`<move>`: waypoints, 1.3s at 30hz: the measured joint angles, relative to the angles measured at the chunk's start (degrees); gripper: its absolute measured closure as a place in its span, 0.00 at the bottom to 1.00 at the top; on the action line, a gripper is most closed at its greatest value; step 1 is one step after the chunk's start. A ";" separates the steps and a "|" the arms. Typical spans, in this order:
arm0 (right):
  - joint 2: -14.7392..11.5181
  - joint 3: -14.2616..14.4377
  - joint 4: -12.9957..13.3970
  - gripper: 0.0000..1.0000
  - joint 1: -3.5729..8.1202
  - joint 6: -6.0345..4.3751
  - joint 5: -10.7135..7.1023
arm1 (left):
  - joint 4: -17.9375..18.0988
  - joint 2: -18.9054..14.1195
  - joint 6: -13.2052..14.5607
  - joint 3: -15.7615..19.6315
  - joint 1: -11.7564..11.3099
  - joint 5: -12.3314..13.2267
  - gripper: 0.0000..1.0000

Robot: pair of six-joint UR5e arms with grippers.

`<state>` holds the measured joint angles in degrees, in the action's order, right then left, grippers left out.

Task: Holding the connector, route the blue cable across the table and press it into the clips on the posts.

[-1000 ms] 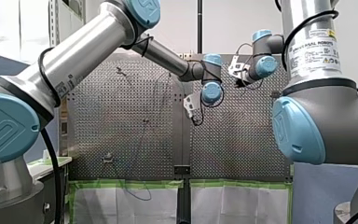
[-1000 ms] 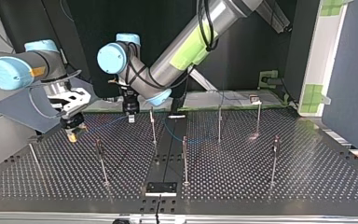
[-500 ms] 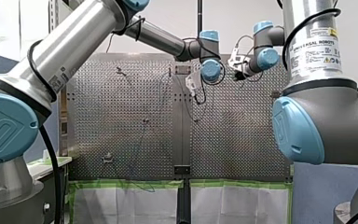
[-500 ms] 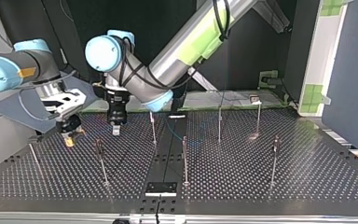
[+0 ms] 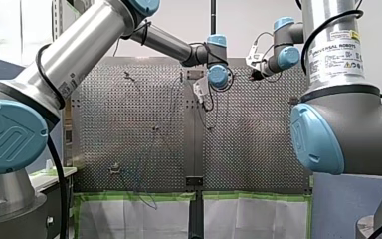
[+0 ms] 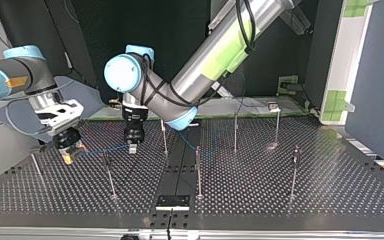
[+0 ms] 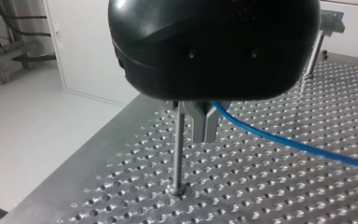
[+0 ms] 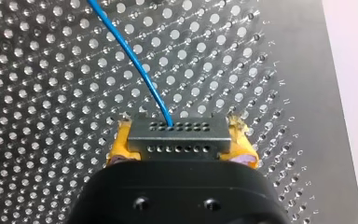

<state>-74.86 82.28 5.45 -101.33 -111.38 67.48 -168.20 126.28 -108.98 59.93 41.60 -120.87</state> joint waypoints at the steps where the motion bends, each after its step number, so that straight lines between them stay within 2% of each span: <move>1: 0.00 -0.11 -0.01 1.00 0.04 -0.03 -0.23 | 0.31 -0.01 0.00 -0.03 -0.24 0.41 0.98; 10: 0.08 -1.36 -0.57 1.00 0.24 -0.20 -1.03 | 1.67 0.13 -0.04 -0.07 -1.58 3.10 0.98; 20: 0.85 -1.95 -0.60 1.00 1.28 -0.49 -1.10 | 0.35 4.03 -0.25 -3.27 -2.96 7.37 0.98; 27: 1.69 -3.18 -0.46 1.00 1.96 -0.43 -1.06 | 0.02 7.09 -0.33 -6.41 -5.32 8.86 0.98; 32: 1.91 -4.74 -0.48 1.00 2.15 -0.50 -1.61 | -0.90 7.88 -0.37 -8.78 -7.40 9.66 0.98; 39: 1.96 -5.43 -0.54 1.00 2.46 -0.40 -1.89 | -0.76 7.81 -0.35 -8.26 -6.59 9.57 0.98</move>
<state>-72.90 76.85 4.92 -98.87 -111.78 65.59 -168.96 134.09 -109.33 51.67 35.01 -111.30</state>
